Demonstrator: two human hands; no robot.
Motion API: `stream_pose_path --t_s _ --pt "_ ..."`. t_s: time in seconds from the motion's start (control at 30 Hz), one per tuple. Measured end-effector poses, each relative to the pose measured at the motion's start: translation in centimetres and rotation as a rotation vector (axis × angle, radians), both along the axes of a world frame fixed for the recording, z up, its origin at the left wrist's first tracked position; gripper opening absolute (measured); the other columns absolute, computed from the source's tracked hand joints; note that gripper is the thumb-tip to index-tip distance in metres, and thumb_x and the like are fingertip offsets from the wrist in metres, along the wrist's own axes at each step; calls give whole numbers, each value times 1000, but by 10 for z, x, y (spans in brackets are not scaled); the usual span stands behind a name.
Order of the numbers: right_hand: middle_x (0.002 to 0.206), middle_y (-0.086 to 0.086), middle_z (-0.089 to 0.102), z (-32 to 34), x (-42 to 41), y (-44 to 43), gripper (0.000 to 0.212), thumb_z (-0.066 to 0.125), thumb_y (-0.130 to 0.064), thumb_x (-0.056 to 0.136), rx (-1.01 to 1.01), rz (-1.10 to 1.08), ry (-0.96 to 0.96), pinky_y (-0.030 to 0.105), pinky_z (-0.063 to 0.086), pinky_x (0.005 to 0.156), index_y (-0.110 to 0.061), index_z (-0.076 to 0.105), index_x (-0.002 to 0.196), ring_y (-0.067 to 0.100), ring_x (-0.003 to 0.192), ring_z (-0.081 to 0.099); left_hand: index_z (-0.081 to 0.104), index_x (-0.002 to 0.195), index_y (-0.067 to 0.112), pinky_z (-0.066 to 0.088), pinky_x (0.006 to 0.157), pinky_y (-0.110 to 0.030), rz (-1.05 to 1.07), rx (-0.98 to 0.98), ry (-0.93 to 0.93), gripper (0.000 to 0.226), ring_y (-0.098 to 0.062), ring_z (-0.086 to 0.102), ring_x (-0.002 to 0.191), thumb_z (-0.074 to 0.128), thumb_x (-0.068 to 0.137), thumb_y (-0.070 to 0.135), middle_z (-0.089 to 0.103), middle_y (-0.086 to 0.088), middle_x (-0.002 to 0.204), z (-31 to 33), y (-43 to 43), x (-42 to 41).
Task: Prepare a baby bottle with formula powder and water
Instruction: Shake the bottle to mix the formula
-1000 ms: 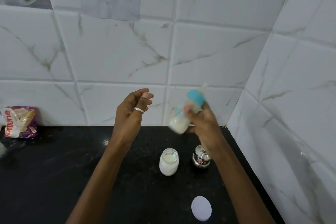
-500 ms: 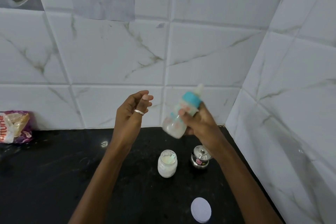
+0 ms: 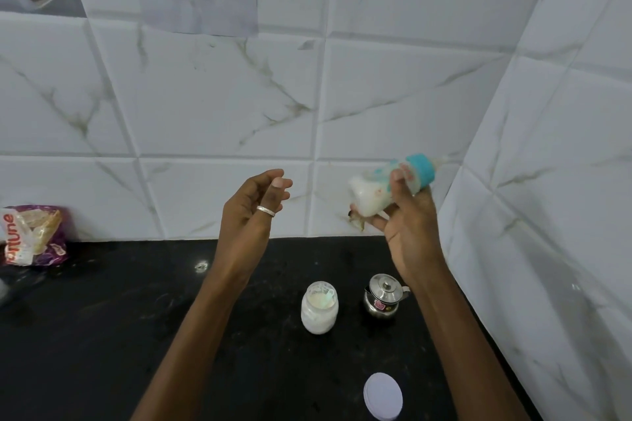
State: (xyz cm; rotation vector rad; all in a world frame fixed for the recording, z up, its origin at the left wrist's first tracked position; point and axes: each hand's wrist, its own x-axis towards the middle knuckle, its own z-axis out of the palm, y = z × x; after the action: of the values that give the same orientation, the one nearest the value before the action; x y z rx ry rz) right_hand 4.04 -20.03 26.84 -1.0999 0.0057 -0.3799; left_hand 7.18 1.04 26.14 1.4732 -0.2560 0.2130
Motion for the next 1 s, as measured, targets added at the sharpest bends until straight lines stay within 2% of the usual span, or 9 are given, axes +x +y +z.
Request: stream_pose_path --t_s 0.13,0.23,0.3,0.43,0.5,0.6,0.73,0.9,1.0 --pt "114 7 66 -8 -3 9 51 79 -33 84 -296 135 104 48 63 79 -18 49 123 23 107 73 67 124 19 56 97 -34 6 0 5 40 -10 71 101 58 94 43 76 8 109 0 1 2" --pt "116 5 67 -6 -1 4 71 87 -44 74 -118 84 58 54 62 80 -14 51 127 27 112 72 67 124 18 55 97 -34 -3 -2 9 41 -9 71 101 58 93 44 76 8 109 0 0 2" --pt "121 10 66 -5 1 0 66 81 -41 81 70 2 -6 57 61 84 -14 48 131 32 116 70 68 123 18 55 97 -35 -5 -4 5 42 -10 71 101 58 92 45 76 8 109 -1 1 2" --pt "115 5 67 -15 -3 9 47 77 -32 87 -242 107 104 56 61 87 -19 52 125 34 118 68 67 123 18 55 97 -35 -1 -6 4 42 -10 71 101 58 92 45 76 8 109 -1 0 3" --pt "118 5 67 -14 -2 7 49 75 -30 85 -206 90 92 58 60 87 -18 53 127 31 117 69 68 123 18 55 96 -35 0 -9 5 40 -10 71 100 58 93 43 76 8 109 0 0 4" --pt "121 9 64 -5 3 1 56 73 -31 90 25 -20 30 59 60 86 -12 47 136 30 115 70 68 123 19 55 96 -33 -7 -5 1 37 -9 71 100 58 95 41 76 8 109 0 1 3" --pt "118 9 65 -10 1 8 49 77 -31 86 -302 141 120 43 63 76 -19 51 126 23 109 72 68 123 19 55 98 -36 -3 1 6 35 -11 71 101 58 97 40 76 8 110 2 0 5" --pt "117 7 67 -8 6 2 57 77 -36 88 -4 4 28 58 60 86 -14 49 133 29 114 70 68 122 20 55 99 -37 -8 1 2 36 -10 71 101 58 95 41 76 9 109 2 -1 5" --pt "116 6 67 -20 1 11 50 80 -33 83 -270 130 109 53 61 88 -22 52 124 23 109 72 68 120 22 55 100 -40 -5 7 5 35 -11 71 101 58 94 43 76 9 109 1 -2 6"
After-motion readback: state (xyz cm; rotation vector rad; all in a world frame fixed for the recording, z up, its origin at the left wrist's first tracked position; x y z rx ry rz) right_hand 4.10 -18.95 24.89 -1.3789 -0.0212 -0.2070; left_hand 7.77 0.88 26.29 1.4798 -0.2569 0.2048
